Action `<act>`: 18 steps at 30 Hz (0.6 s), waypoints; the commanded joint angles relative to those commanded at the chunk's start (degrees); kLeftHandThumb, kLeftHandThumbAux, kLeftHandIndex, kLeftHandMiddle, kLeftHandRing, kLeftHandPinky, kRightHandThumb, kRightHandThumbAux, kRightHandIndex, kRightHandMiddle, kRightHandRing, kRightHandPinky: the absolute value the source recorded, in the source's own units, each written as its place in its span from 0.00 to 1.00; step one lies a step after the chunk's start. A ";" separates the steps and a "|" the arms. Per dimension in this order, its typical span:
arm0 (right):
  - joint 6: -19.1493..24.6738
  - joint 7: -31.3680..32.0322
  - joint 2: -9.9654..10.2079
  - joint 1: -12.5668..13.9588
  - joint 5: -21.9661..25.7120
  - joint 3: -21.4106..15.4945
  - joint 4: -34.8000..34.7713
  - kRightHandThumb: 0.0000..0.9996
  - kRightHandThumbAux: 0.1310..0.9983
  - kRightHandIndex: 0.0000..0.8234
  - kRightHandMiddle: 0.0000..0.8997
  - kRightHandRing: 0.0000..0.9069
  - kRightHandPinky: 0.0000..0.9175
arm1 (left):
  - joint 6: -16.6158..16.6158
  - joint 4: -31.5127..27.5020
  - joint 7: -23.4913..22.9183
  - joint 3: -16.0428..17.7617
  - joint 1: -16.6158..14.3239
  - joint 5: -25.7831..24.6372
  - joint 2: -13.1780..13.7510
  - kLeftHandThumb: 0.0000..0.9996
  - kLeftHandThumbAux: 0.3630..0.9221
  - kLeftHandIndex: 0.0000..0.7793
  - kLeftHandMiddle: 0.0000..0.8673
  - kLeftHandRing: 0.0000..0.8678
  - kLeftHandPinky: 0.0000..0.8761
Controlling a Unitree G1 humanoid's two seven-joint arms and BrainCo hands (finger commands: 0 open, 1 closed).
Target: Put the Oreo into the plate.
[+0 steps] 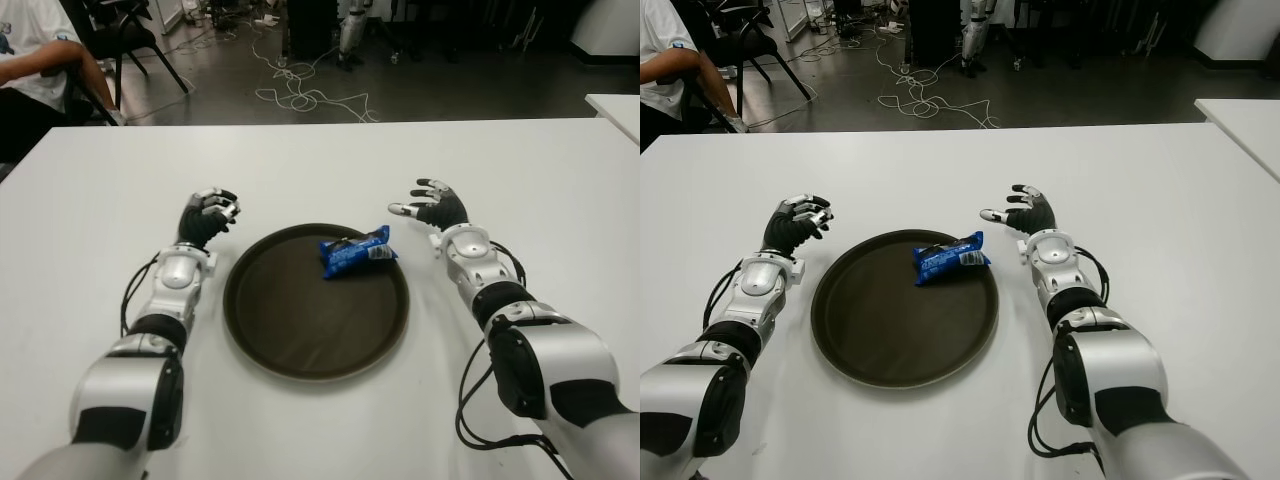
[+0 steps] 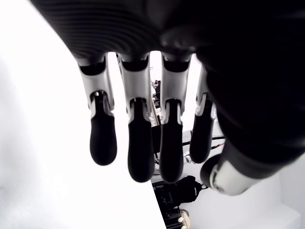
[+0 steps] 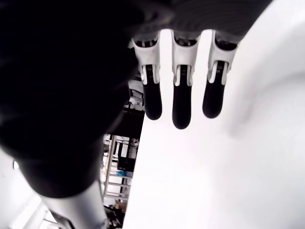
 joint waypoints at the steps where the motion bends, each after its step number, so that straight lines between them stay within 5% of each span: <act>1: -0.06 0.02 -0.02 0.02 -0.15 0.07 -0.01 0.00 0.86 0.25 0.30 0.31 0.33 | 0.00 0.00 -0.09 0.00 0.00 -0.01 0.02 0.69 0.63 0.54 0.60 0.63 0.66; 18: -2.05 2.99 -0.57 0.39 0.04 -0.17 -0.41 0.00 0.83 0.25 0.28 0.28 0.30 | -1.20 -0.06 -0.63 0.03 0.37 0.10 0.13 0.69 0.63 0.55 0.61 0.64 0.66</act>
